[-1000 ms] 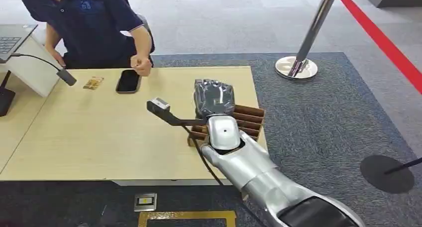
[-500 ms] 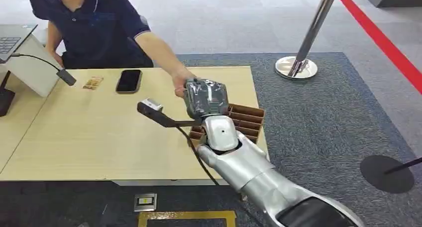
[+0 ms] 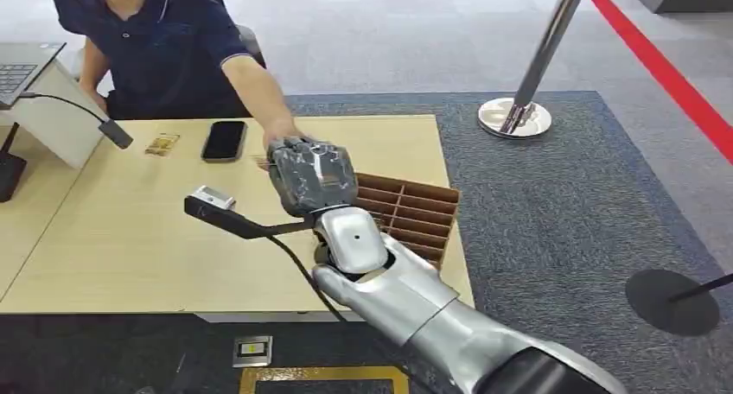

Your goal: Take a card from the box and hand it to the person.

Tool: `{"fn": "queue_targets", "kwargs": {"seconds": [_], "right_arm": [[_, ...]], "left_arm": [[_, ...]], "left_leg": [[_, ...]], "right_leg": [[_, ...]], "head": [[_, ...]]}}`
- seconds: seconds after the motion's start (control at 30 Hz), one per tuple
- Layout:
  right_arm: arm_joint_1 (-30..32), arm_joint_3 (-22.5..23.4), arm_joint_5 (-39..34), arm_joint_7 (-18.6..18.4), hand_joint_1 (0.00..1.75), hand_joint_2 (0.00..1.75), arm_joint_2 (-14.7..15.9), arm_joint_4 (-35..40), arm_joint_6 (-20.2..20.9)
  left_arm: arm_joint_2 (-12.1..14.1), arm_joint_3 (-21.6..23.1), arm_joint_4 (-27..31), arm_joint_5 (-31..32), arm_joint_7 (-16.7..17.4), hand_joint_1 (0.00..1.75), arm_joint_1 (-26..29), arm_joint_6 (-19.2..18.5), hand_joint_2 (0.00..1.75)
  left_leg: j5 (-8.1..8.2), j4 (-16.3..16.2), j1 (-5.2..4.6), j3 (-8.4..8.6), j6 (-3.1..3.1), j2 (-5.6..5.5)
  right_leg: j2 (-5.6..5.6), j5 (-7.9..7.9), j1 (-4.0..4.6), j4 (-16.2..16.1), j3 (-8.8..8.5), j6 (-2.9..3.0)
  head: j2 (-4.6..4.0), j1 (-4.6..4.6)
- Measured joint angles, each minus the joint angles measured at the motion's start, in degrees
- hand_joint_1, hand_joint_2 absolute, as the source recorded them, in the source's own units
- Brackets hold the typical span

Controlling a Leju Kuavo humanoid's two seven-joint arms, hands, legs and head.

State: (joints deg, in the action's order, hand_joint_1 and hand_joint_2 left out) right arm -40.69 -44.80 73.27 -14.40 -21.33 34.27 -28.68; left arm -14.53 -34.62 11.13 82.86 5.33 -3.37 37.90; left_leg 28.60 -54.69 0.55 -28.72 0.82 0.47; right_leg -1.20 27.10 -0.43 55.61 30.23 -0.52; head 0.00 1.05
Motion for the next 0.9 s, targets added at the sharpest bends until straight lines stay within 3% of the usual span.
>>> {"fn": "queue_targets", "kwargs": {"seconds": [0.17, 0.33, 0.37, 0.4, 0.43, 0.47, 0.5, 0.9], "right_arm": [[-0.1, -2.7, -0.8, -1.2, 1.36, 1.75, 0.0, -0.7, 1.4], [-0.4, -4.3, -1.4, -1.9, 1.26, 1.75, 0.0, -1.8, 1.7], [-0.5, -4.5, -1.6, -2.1, 0.99, 1.75, 0.0, -2.1, 1.9], [-0.5, -4.8, -1.9, -2.2, 0.99, 1.75, 0.0, -2.3, 1.9], [-0.5, -4.9, -2.1, -2.3, 0.02, 1.75, 0.0, -2.4, 2.1], [-0.5, -5.2, -2.4, -2.4, 0.00, 1.75, 0.0, -2.6, 2.1], [-0.5, -5.5, -2.6, -2.6, 0.00, 0.00, 0.0, -2.8, 2.4], [-1.2, -8.7, -2.9, -4.5, 0.00, 0.00, 0.0, -5.2, 1.6]], "left_arm": [[0.0, 0.0, 0.0, -0.3, 0.0, 0.00, 0.0, 0.1, 0.00], [0.0, 0.0, 0.0, -0.5, 0.0, 0.00, 0.0, 0.3, 0.00], [0.0, 0.0, 0.0, -0.5, 0.0, 0.00, 0.0, 0.3, 0.00], [0.0, 0.0, 0.0, -0.5, 0.0, 0.00, 0.0, 0.3, 0.00], [0.0, 0.0, 0.0, -0.5, 0.0, 0.00, 0.0, 0.4, 0.00], [0.0, 0.0, 0.0, -0.5, 0.0, 0.00, 0.0, 0.5, 0.00], [0.0, 0.0, 0.0, -0.6, 0.0, 0.00, 0.0, 0.5, 0.00], [0.0, 0.0, 0.0, -0.9, 0.0, 0.00, 0.0, 0.6, 0.00]], "left_leg": [[0.00, 0.0, 0.00, -0.01, 0.00, 0.00], [0.00, 0.0, 0.00, -0.01, 0.00, 0.00], [0.00, 0.0, 0.00, -0.01, 0.00, 0.00], [0.00, 0.0, 0.00, -0.01, 0.00, 0.00], [0.00, 0.0, 0.00, -0.01, 0.00, 0.00], [0.00, 0.0, 0.00, -0.01, 0.00, 0.00], [0.00, 0.0, 0.00, -0.01, 0.00, 0.00], [0.00, 0.0, 0.00, 0.00, 0.00, 0.00]], "right_leg": [[0.00, 0.00, 0.00, 0.0, 0.00, 0.00], [0.00, 0.00, 0.00, 0.0, 0.00, 0.00], [0.00, 0.00, 0.00, 0.0, 0.00, 0.00], [0.00, 0.00, 0.00, 0.0, 0.00, 0.00], [0.00, 0.00, 0.00, 0.0, 0.00, 0.00], [0.00, 0.00, 0.00, 0.0, 0.00, 0.00], [0.00, 0.00, 0.00, 0.0, 0.00, 0.00], [0.00, 0.00, 0.00, 0.0, 0.00, 0.00]], "head": [[0.00, 0.00], [0.00, 0.00], [0.00, 0.00], [0.00, 0.00], [0.00, 0.00], [0.00, 0.00], [0.00, 0.00], [0.00, 0.00]]}}
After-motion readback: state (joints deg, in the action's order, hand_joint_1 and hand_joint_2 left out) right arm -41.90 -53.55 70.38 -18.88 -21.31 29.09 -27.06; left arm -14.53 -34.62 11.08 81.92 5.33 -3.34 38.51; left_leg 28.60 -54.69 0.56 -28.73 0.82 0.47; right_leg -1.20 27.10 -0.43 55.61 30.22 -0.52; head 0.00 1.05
